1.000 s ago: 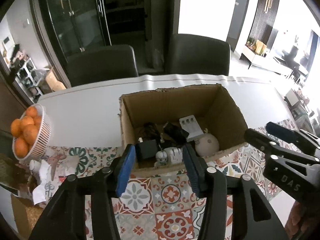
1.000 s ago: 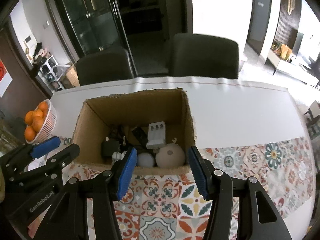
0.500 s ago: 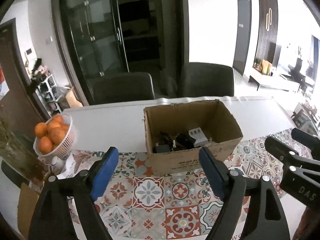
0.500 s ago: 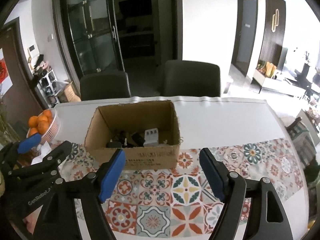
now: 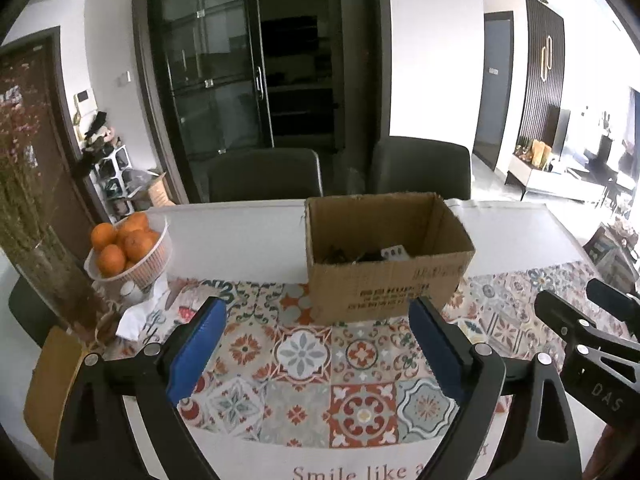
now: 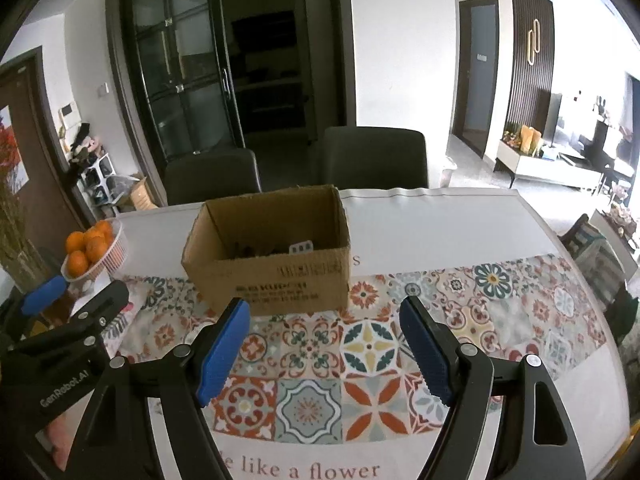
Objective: Organize rigid objects
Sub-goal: 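Withdraw both tools from the box back over the table, then move right tool down toward silver round speaker on the table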
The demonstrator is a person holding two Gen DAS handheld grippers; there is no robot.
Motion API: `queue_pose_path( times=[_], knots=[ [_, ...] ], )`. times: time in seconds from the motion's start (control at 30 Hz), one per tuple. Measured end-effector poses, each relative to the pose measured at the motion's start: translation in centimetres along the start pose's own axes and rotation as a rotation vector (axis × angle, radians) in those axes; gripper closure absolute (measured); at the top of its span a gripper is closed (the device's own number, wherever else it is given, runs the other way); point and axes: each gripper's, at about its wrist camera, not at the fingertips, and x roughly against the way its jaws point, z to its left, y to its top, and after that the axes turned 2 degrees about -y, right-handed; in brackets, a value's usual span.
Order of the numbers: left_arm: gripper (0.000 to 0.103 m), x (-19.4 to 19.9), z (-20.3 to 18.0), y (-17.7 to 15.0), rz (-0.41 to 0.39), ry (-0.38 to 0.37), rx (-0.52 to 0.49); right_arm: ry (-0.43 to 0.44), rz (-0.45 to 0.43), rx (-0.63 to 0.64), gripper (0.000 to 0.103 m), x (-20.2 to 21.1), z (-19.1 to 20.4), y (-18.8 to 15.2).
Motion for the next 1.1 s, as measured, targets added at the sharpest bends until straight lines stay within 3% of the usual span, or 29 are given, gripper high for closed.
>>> queue_pose_path(
  times=[0.53,0.83,1.1],
  knots=[
    [0.003,3.1,0.5,-6.3,0.067,-0.015,0.011,0.012,0.066,0.031,0.025,2.8,0.3,-6.2],
    [0.001,4.1,0.3,-9.5,0.101,-0.005,-0.048,0.003,0.13,0.038,0.025,3.4,0.1,-9.6],
    [0.001,3.6,-0.1,-12.3,0.175,-0.025,-0.098,-0.009,0.212,0.028,0.025,3.3,0.1,-13.0]
  ],
)
